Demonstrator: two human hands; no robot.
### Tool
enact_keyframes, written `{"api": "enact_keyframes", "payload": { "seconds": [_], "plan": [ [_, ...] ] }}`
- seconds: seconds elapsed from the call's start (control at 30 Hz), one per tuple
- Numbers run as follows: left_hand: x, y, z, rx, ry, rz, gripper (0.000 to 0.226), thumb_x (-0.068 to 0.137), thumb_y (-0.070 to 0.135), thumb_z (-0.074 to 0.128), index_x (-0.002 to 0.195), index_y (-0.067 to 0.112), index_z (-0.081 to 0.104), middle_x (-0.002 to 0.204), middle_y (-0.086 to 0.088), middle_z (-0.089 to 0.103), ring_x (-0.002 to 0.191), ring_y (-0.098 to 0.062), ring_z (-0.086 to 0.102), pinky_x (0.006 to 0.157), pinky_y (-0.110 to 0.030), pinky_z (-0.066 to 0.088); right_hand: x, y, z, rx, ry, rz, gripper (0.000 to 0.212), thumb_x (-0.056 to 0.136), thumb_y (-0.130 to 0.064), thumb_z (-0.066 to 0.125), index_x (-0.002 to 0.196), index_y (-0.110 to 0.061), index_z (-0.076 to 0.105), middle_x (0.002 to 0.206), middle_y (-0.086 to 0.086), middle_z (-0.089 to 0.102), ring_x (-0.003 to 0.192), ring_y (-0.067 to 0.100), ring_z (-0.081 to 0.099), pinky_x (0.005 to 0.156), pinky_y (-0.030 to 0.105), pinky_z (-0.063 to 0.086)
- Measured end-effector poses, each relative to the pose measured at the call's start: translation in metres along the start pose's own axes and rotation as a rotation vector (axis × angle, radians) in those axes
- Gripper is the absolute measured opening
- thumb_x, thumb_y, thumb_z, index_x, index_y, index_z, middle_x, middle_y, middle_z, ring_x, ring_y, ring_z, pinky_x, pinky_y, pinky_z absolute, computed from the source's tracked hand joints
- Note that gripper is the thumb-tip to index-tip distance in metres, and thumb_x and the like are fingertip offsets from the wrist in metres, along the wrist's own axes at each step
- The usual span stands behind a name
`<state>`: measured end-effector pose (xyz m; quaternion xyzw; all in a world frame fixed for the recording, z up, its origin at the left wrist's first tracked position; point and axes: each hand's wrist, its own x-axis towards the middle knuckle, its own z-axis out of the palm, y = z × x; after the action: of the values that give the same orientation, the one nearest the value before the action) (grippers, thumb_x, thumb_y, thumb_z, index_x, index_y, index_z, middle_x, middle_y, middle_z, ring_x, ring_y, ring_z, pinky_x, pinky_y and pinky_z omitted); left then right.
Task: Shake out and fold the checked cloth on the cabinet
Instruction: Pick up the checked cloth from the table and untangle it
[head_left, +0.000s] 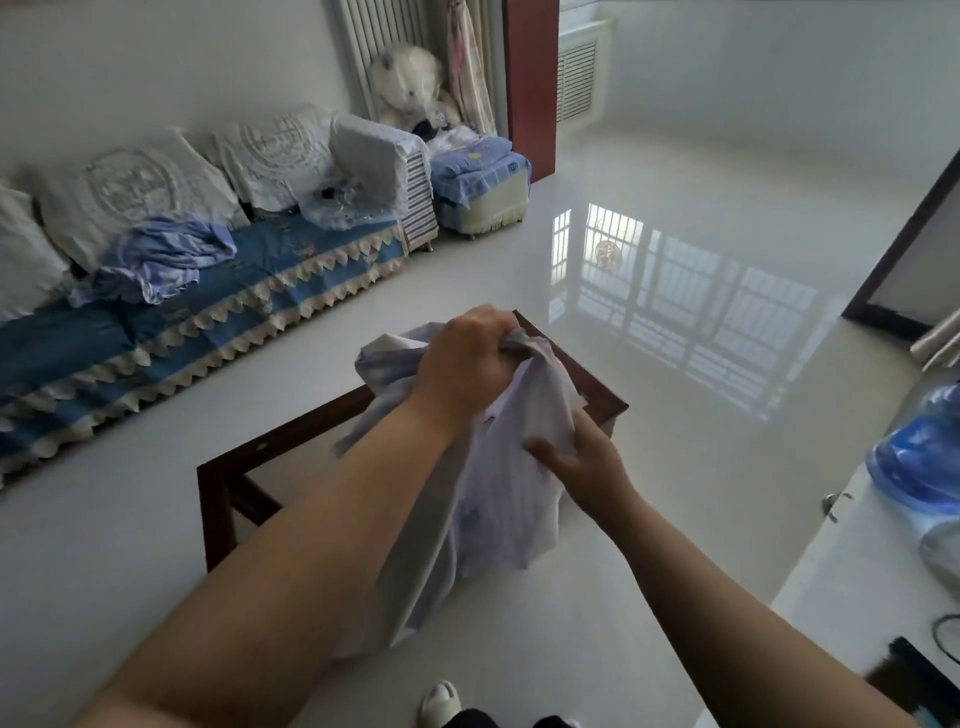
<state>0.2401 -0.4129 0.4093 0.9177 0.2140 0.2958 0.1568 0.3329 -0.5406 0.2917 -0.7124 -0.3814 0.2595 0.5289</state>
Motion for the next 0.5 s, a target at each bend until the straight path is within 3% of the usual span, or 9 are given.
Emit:
{"api": "enact_keyframes", "payload": {
  "seconds": [0.07, 0.17, 0.23, 0.33, 0.4, 0.5],
  "plan": [
    [0.018, 0.012, -0.008, -0.055, 0.093, 0.006, 0.021, 0.082, 0.013, 0.067, 0.064, 0.013, 0.056, 0.06, 0.006, 0.047, 0.053, -0.012, 0.043, 0.053, -0.012, 0.029, -0.008, 0.034, 0.005, -0.052, -0.104, 0.215, 0.031, 0.076, -0.043, 0.072, 0.099, -0.025, 0.062, 0.088, -0.009, 0.065, 0.083, 0.01, 0.062, 0.064, 0.02, 0.046],
    [0.043, 0.031, -0.012, -0.073, 0.141, 0.048, 0.026, 0.081, 0.012, 0.067, 0.061, 0.016, 0.05, 0.059, 0.006, 0.044, 0.051, -0.008, 0.039, 0.052, -0.011, 0.029, -0.019, 0.077, 0.003, -0.002, -0.121, 0.423, 0.007, 0.08, -0.023, 0.073, 0.083, -0.021, 0.068, 0.081, -0.003, 0.066, 0.083, 0.021, 0.062, 0.077, 0.035, 0.053],
    [0.054, 0.04, -0.005, -0.099, 0.142, 0.053, 0.028, 0.082, 0.012, 0.066, 0.063, 0.02, 0.047, 0.06, 0.005, 0.045, 0.051, -0.008, 0.039, 0.052, -0.012, 0.03, -0.026, 0.091, -0.017, 0.012, 0.054, 0.434, 0.01, 0.085, -0.02, 0.067, 0.076, -0.023, 0.066, 0.079, 0.004, 0.068, 0.081, 0.023, 0.063, 0.081, 0.042, 0.053],
    [0.068, 0.049, 0.016, -0.2, 0.142, -0.028, 0.023, 0.085, 0.018, 0.066, 0.068, 0.017, 0.051, 0.062, 0.003, 0.049, 0.059, -0.014, 0.044, 0.058, -0.024, 0.033, -0.033, 0.092, -0.064, -0.116, 0.356, 0.376, 0.02, 0.092, -0.029, 0.054, 0.074, -0.021, 0.061, 0.076, 0.005, 0.065, 0.073, 0.026, 0.06, 0.064, 0.037, 0.044],
    [0.075, 0.058, 0.035, -0.275, 0.121, -0.091, 0.02, 0.086, 0.025, 0.066, 0.076, 0.01, 0.058, 0.067, -0.002, 0.055, 0.064, -0.017, 0.048, 0.061, -0.025, 0.035, -0.035, 0.079, -0.1, -0.184, 0.541, 0.329, 0.029, 0.094, -0.034, 0.048, 0.073, -0.017, 0.057, 0.074, 0.006, 0.062, 0.069, 0.027, 0.054, 0.059, 0.034, 0.037],
    [0.079, 0.086, 0.069, -0.385, 0.01, -0.121, 0.021, 0.085, 0.028, 0.068, 0.078, 0.013, 0.056, 0.065, 0.003, 0.054, 0.065, -0.018, 0.05, 0.059, -0.023, 0.032, -0.042, 0.047, -0.154, -0.21, 0.784, 0.257, 0.041, 0.094, -0.03, 0.047, 0.056, -0.015, 0.042, 0.055, 0.0, 0.046, 0.052, 0.022, 0.041, 0.05, 0.032, 0.03]
  ]
}}
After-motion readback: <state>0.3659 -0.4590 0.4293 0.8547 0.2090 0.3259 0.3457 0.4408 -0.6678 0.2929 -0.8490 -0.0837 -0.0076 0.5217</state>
